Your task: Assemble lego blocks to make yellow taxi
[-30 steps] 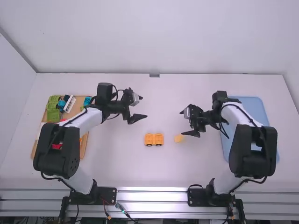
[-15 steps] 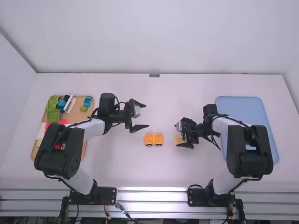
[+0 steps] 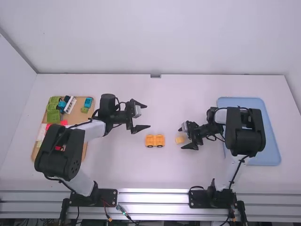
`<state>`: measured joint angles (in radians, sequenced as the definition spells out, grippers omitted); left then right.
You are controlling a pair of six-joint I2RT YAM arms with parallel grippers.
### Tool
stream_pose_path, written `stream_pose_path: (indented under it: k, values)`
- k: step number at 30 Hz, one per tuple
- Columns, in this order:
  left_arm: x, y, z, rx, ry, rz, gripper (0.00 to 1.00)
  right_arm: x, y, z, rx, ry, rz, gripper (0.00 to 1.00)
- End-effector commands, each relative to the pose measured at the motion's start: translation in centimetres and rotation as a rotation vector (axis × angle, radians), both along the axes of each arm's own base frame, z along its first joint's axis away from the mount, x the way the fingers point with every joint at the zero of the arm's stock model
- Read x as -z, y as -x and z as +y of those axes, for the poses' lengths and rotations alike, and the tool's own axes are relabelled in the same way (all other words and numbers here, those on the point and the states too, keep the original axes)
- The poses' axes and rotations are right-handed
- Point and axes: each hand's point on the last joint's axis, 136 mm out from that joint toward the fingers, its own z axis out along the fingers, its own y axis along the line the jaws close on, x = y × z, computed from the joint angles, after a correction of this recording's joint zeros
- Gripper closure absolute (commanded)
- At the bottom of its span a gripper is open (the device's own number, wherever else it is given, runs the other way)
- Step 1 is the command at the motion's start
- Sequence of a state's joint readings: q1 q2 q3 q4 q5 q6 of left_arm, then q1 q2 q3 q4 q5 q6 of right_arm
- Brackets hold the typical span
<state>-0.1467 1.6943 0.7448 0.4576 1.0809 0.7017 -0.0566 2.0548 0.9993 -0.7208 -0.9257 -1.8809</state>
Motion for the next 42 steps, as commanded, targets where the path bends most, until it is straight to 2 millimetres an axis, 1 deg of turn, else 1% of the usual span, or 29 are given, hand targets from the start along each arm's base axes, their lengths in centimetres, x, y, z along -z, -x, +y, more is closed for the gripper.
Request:
stream_pose_path:
  k: [1, 4, 5, 7, 8, 12, 14, 15, 16, 19, 21, 23, 27, 31, 34, 38, 39, 40, 42]
  values:
    - [0.5, 0.8, -0.3, 0.026, 0.013, 0.031, 0.01, 0.4, -0.6, 0.2, -0.023, -0.036, -0.019, 0.06]
    - [0.5, 0.9, -0.5, 0.03, 0.013, 0.031, 0.01, 0.8, -0.4, 0.2, -0.038, -0.047, -0.022, 0.11]
    - [0.5, 0.9, -0.5, 0.031, 0.013, 0.03, 0.01, 0.8, -0.2, 0.4, -0.054, -0.061, -0.042, 0.14]
    - [0.5, 0.8, -0.4, 0.029, 0.013, 0.029, 0.01, 1.0, 0.1, 0.5, -0.063, -0.064, -0.048, 0.17]
    - [0.5, 0.9, -0.5, 0.03, 0.013, 0.029, 0.01, 1.1, 0.2, 0.6, -0.067, -0.059, -0.051, 0.21]
    - [0.5, 0.9, -0.5, 0.03, 0.013, 0.029, 0.01, 2.3, -0.3, 0.4, -0.007, -0.015, -0.014, 0.22]
    - [0.5, 0.9, -0.5, 0.031, 0.013, 0.03, 0.01, 2.5, -0.4, 0.6, 0.008, -0.015, -0.01, 0.23]
    - [0.5, 0.9, -0.5, 0.032, 0.014, 0.03, 0.01, 2.6, -0.3, 0.8, 0.004, -0.016, -0.011, 0.26]
    - [0.5, 0.9, -0.5, 0.033, 0.015, 0.03, 0.01, 2.7, -0.1, 1.0, -0.003, -0.016, -0.011, 0.31]
    - [0.4, 0.9, -0.5, 0.033, 0.015, 0.027, 0.01, 2.7, 0.1, 1.1, -0.01, -0.013, -0.006, 0.37]
    - [0.4, 0.8, -0.5, 0.033, 0.016, 0.024, 0.01, 2.6, 0.1, 1.0, -0.01, -0.02, -0.012, 0.45]
    - [0.4, 0.9, -0.5, 0.033, 0.016, 0.024, 0.01, 2.6, 0.1, 1.1, -0.009, -0.022, -0.012, 0.52]
    - [0.4, 0.9, -0.5, 0.033, 0.016, 0.026, 0.01, 2.6, 0.1, 1.1, -0.009, -0.022, -0.01, 0.59]
    - [0.4, 0.9, -0.5, 0.033, 0.015, 0.028, 0.01, 2.6, 0.1, 1.1, -0.008, -0.023, -0.01, 0.62]
    - [0.6, 1.0, -0.5, 0.033, 0.014, 0.036, 0.01, 2.4, 0.0, 1.2, -0.005, -0.035, -0.012, 0.63]
    - [1.1, 1.4, -0.4, 0.031, 0.007, 0.081, 0.01, 2.2, -0.2, 1.2, 0.014, -0.036, 0.009, 0.61]
    - [1.4, 1.6, -0.4, 0.033, 0.004, 0.103, 0.01, 2.1, -0.5, 1.2, 0.036, -0.029, 0.036, 0.65]
    - [1.4, 1.7, -0.4, 0.033, 0.004, 0.106, 0.01, 2.1, -0.6, 1.2, 0.039, -0.028, 0.04, 0.66]
    - [1.7, 1.9, -0.4, 0.033, 0.001, 0.128, 0.01, 1.9, -1.0, 1.3, 0.057, -0.023, 0.064, 0.71]
